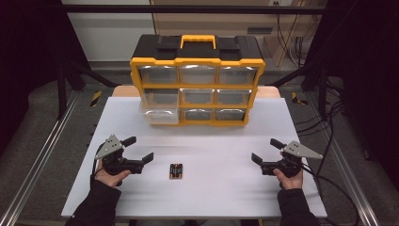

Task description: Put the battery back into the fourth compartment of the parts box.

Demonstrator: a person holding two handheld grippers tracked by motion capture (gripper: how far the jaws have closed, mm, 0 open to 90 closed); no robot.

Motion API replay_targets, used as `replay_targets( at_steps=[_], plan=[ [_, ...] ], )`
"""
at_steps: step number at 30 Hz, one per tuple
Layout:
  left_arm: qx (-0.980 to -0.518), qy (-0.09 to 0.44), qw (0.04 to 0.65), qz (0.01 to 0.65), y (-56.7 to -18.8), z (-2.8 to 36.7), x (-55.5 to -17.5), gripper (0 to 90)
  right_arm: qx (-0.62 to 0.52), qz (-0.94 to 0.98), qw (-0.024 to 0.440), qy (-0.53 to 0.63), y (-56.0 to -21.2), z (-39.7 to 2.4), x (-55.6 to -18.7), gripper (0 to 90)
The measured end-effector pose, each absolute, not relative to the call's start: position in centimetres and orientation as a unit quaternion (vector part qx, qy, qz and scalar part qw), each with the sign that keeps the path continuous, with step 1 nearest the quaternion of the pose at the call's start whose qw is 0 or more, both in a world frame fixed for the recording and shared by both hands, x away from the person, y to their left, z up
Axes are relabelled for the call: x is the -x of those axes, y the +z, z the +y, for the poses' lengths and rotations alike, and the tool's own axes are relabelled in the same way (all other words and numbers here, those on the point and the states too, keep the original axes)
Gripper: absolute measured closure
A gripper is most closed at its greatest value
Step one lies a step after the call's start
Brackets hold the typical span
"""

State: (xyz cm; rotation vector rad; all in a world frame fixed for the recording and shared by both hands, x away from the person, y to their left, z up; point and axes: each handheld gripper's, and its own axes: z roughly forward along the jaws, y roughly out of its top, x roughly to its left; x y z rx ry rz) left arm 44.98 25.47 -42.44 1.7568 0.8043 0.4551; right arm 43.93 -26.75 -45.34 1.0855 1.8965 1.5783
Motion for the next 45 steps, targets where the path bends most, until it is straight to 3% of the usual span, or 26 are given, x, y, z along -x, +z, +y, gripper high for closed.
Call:
replay_targets(
  at_steps=[29,35,45],
  plan=[
    [-0.784,0.146,0.475,0.371,-45.1,19.7,-44.6,3.0,-0.395,0.688,0.22,0.568,-45.4,-26.7,-43.9,0.3],
    [-0.793,0.133,0.451,0.388,-46.0,19.2,-44.7,6.0,-0.395,0.688,0.221,0.567,-45.4,-26.7,-43.9,0.3],
    [-0.804,0.121,0.414,0.408,-46.9,18.8,-44.7,18.2,-0.397,0.688,0.22,0.566,-45.4,-26.7,-43.9,0.3]
  ],
)
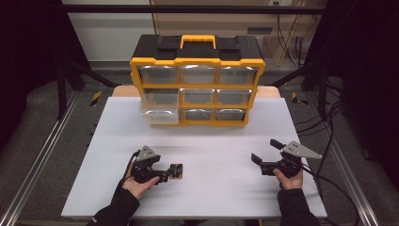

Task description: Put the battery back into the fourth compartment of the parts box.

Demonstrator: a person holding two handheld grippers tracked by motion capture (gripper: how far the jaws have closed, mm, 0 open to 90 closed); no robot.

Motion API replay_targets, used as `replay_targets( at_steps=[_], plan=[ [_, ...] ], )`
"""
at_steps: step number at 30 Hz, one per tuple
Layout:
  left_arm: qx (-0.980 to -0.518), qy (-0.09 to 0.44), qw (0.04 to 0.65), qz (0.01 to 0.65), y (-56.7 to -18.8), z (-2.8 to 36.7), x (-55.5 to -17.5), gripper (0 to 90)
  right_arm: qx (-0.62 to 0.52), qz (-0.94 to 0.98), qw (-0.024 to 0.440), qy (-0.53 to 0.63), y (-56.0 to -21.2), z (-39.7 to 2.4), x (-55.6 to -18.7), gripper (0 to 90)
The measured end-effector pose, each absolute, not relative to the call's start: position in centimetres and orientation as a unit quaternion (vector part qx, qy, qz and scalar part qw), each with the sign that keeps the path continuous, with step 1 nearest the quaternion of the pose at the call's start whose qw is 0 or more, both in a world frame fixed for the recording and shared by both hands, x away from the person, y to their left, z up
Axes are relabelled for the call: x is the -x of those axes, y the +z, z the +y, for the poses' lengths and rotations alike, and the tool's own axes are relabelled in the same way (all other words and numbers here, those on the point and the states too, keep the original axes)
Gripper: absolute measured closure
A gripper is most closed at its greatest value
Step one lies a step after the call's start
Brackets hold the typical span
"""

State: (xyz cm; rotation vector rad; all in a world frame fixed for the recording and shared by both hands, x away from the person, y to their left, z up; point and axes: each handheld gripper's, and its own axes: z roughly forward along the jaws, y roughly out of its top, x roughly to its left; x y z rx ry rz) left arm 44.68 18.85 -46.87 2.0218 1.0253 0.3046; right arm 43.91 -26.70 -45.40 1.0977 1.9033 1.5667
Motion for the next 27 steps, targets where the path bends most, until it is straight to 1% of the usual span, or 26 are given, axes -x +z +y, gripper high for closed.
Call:
replay_targets(
  at_steps=[7,14,19,27],
  plan=[
    [-0.813,0.111,0.393,0.414,-47.2,18.3,-44.5,29.2,-0.396,0.688,0.219,0.567,-45.4,-26.7,-43.9,0.3],
    [-0.818,0.105,0.382,0.416,-47.4,17.9,-44.4,34.4,-0.397,0.69,0.218,0.564,-45.5,-26.7,-43.9,0.3],
    [-0.819,0.103,0.372,0.424,-47.4,18.0,-44.4,42.4,-0.398,0.689,0.218,0.565,-45.4,-26.7,-43.9,0.3],
    [-0.823,0.106,0.365,0.423,-47.3,17.6,-44.3,50.8,-0.398,0.689,0.217,0.565,-45.5,-26.7,-44.0,0.3]
  ],
)
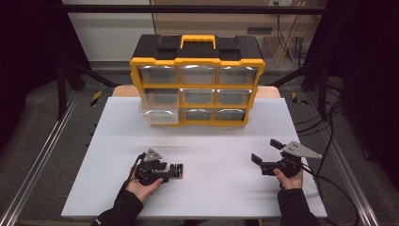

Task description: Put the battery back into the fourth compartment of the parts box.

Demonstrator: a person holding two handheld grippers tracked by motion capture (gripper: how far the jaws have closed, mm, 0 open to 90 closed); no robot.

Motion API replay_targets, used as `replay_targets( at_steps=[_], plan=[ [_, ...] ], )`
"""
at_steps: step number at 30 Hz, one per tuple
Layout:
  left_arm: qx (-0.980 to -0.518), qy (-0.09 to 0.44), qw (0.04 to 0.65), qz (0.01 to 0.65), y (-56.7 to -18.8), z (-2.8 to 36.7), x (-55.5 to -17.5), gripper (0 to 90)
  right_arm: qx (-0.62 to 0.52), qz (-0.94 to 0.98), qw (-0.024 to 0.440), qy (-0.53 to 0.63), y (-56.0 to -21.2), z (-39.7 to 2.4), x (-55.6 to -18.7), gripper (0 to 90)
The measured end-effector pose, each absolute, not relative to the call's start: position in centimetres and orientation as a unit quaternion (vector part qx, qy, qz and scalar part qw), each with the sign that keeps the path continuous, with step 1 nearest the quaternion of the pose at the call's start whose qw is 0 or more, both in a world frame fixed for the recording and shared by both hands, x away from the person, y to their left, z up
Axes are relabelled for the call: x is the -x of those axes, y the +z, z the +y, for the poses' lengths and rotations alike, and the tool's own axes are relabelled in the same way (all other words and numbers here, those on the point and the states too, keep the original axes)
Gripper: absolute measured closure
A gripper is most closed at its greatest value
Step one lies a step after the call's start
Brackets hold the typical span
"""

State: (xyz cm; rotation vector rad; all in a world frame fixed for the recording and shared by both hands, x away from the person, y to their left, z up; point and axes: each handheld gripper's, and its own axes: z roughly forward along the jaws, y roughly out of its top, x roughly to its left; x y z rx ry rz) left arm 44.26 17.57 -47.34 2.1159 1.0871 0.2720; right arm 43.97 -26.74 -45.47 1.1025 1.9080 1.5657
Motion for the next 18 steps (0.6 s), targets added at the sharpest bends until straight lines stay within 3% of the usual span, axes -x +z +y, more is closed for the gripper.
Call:
replay_targets(
  at_steps=[18],
  plan=[
    [-0.824,0.139,0.329,0.44,-47.19,16.63,-43.93,67.8,-0.4,0.688,0.217,0.566,-45.47,-26.8,-43.99,0.3]
  ],
)
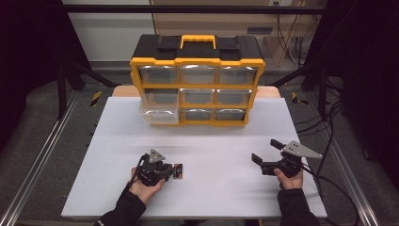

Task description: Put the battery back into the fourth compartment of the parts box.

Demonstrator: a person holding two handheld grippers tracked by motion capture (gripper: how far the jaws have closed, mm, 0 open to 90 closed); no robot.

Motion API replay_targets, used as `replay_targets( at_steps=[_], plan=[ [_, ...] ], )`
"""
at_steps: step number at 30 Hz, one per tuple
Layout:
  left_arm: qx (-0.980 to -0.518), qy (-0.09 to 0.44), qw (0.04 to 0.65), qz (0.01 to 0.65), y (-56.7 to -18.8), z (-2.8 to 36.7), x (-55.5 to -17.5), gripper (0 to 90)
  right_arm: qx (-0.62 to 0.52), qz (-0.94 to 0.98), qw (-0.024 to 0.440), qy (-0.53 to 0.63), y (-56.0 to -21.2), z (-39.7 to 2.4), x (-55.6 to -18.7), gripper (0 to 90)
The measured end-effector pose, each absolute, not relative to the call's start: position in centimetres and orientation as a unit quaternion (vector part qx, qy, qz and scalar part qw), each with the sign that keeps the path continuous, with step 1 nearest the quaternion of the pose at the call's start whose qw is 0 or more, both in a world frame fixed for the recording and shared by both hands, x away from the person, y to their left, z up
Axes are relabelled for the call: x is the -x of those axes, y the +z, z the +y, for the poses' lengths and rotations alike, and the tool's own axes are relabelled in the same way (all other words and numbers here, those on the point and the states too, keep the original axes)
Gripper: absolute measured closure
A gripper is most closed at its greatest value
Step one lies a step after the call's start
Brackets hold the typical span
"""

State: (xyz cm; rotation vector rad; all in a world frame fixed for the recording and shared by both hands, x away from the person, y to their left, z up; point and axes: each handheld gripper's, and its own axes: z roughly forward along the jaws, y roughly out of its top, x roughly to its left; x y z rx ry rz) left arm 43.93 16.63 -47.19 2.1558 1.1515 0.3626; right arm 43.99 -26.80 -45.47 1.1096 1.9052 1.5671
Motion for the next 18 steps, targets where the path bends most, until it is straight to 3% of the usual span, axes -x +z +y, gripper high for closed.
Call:
replay_targets(
  at_steps=[11,18],
  plan=[
    [-0.826,0.143,0.316,0.445,-47.03,16.64,-43.97,75.8,-0.4,0.688,0.216,0.566,-45.47,-26.79,-43.99,0.3],
    [-0.828,0.138,0.316,0.441,-46.98,16.73,-44.08,76.2,-0.4,0.688,0.216,0.566,-45.47,-26.8,-43.99,0.3]
  ],
)
